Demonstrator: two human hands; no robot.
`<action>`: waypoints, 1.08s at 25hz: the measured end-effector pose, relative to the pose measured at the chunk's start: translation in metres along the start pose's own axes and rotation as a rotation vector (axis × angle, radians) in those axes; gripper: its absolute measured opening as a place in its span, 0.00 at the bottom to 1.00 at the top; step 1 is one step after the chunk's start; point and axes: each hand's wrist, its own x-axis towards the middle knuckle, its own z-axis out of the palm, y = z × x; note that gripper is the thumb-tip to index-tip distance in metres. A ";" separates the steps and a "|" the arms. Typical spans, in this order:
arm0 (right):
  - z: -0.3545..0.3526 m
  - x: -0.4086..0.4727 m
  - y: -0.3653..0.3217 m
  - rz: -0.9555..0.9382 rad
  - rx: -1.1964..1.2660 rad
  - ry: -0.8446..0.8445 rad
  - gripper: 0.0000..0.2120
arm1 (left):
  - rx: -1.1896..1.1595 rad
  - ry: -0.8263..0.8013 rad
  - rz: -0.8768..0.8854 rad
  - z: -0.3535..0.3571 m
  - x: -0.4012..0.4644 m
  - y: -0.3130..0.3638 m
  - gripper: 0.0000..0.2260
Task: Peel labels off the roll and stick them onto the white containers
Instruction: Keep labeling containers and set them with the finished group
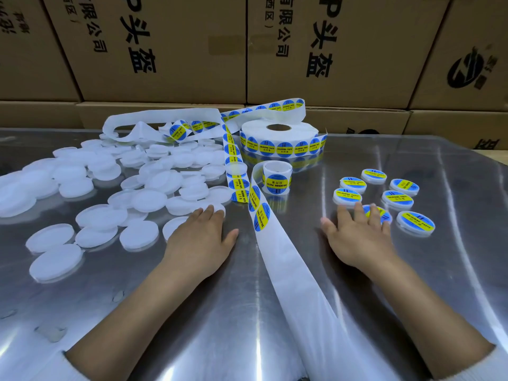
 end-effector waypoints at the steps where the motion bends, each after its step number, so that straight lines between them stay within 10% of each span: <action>1: 0.000 0.000 -0.003 -0.045 0.060 0.059 0.29 | -0.007 0.007 0.000 -0.001 -0.001 0.000 0.23; 6: 0.003 -0.021 -0.037 -0.470 0.759 -0.099 0.19 | -0.169 0.150 0.047 -0.004 -0.003 0.002 0.10; 19: -0.009 -0.011 -0.019 -0.338 0.909 -0.195 0.18 | -0.738 0.331 0.067 -0.015 -0.002 0.014 0.09; 27: -0.009 -0.012 -0.021 -0.348 0.886 -0.210 0.17 | -0.569 0.179 0.035 -0.002 0.002 0.004 0.12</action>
